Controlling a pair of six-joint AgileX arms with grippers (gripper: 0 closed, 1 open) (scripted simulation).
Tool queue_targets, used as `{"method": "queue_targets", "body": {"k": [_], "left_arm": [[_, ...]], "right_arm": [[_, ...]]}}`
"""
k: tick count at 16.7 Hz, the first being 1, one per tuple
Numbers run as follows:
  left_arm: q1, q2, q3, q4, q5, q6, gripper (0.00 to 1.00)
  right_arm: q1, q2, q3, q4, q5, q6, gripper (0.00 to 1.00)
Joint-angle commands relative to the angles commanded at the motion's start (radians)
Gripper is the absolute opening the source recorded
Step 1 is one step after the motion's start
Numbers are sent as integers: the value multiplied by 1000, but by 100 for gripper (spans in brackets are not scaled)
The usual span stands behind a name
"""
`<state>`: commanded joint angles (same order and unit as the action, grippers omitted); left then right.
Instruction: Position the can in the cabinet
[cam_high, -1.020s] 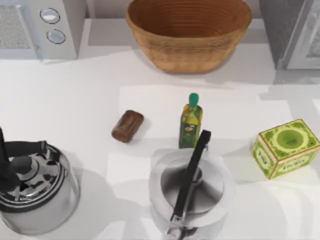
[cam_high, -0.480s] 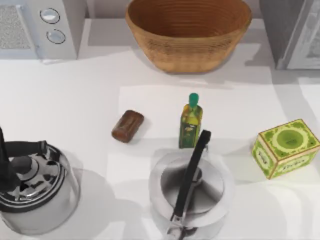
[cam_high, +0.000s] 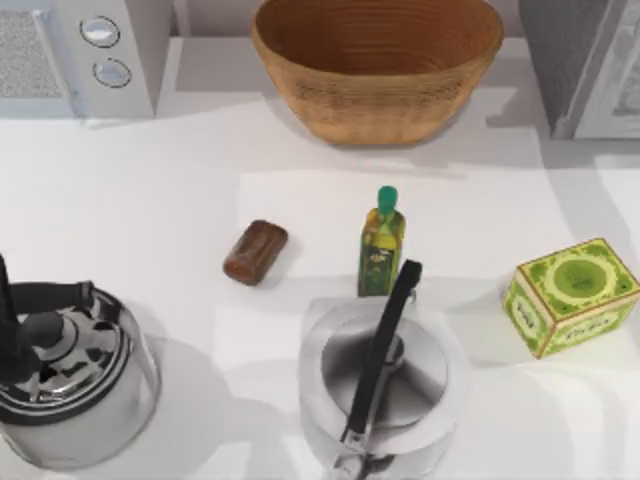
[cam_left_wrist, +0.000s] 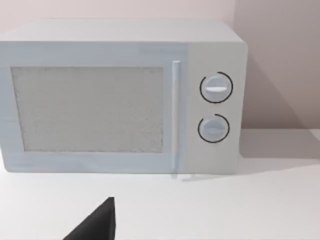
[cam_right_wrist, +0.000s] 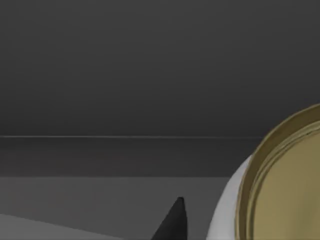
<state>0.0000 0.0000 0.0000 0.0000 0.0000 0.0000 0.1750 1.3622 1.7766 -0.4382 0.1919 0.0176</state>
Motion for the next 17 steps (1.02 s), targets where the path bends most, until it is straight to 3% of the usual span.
{"method": "queue_targets", "body": {"k": [4, 12, 17], "left_arm": [[0, 0, 0, 0, 0, 0, 100], [0, 0, 0, 0, 0, 0, 100], [0, 0, 0, 0, 0, 0, 100]], "right_arm": [[-29, 167, 186, -73, -3, -3, 0], [-60, 600, 835, -198, -40, 1, 0], [-79, 728, 992, -243, -67, 0, 0]]}}
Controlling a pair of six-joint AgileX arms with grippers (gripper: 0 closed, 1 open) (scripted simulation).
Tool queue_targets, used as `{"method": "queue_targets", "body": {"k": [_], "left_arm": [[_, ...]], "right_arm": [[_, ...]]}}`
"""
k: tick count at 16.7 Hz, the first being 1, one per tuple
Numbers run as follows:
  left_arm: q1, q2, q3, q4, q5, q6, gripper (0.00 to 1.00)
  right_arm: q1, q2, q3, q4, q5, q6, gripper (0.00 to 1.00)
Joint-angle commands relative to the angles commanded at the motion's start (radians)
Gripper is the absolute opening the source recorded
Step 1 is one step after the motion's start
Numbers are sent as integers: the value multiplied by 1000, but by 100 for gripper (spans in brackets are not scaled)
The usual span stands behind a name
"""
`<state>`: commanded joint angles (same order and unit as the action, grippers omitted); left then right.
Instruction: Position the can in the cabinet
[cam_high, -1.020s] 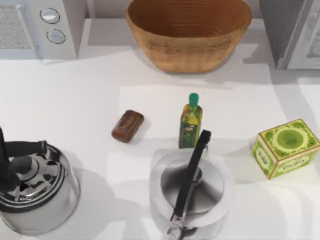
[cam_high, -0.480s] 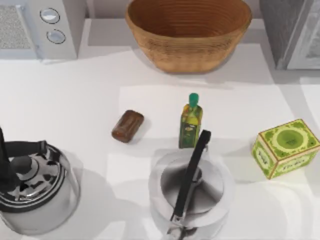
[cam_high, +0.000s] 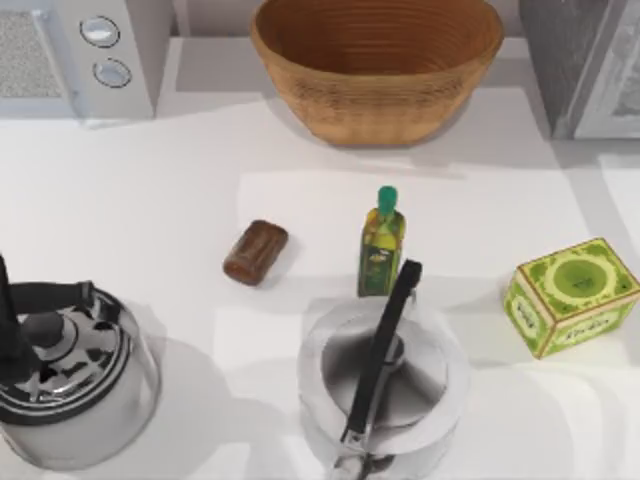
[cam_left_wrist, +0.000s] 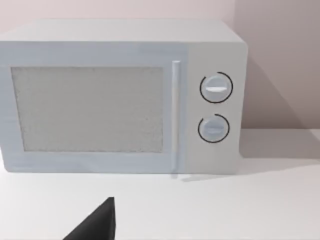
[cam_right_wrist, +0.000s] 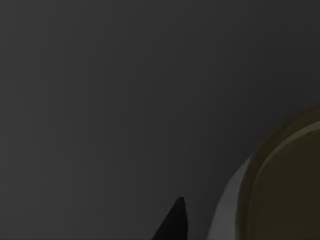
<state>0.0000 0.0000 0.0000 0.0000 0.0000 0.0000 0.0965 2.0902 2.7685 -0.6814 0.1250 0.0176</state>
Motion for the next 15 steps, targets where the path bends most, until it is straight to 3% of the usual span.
{"method": "queue_targets", "body": {"k": [4, 15], "left_arm": [[0, 0, 0, 0, 0, 0, 100], [0, 0, 0, 0, 0, 0, 100]], "right_arm": [[0, 1, 1, 0, 0, 0, 0], [0, 1, 1, 0, 0, 0, 83]]}}
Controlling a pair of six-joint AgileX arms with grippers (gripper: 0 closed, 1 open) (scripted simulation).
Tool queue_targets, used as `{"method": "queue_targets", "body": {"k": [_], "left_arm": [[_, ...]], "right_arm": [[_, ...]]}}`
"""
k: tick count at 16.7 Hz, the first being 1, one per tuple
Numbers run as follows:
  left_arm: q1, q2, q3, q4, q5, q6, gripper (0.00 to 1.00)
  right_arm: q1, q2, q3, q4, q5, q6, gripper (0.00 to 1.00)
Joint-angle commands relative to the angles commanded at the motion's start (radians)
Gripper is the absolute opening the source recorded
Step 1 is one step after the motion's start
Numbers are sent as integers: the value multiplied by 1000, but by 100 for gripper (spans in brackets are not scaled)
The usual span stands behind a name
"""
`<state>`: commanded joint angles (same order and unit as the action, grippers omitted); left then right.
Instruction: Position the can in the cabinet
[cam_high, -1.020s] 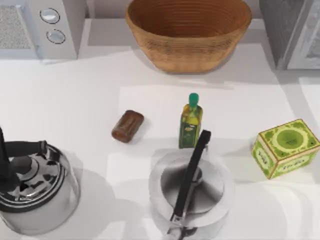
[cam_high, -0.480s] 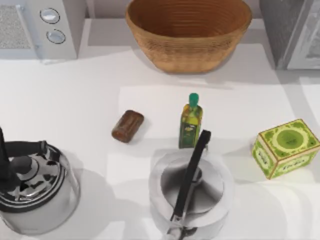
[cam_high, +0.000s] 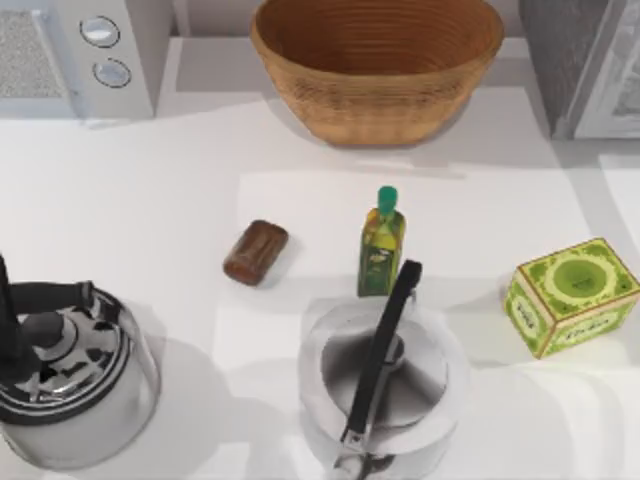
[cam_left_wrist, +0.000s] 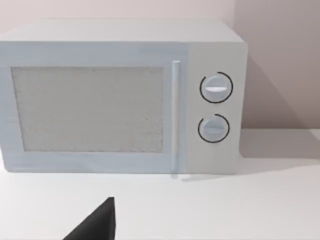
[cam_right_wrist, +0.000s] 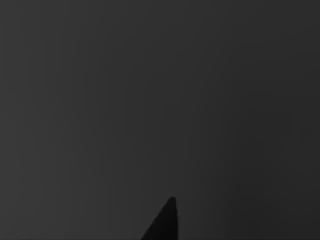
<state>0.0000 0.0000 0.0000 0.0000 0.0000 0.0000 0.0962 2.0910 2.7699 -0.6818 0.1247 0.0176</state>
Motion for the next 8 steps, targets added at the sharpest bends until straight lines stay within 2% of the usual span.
{"method": "queue_targets", "body": {"k": [2, 8], "left_arm": [[0, 0, 0, 0, 0, 0, 100], [0, 0, 0, 0, 0, 0, 100]], "right_arm": [[0, 0, 0, 0, 0, 0, 98], [0, 0, 0, 0, 0, 0, 100]]}}
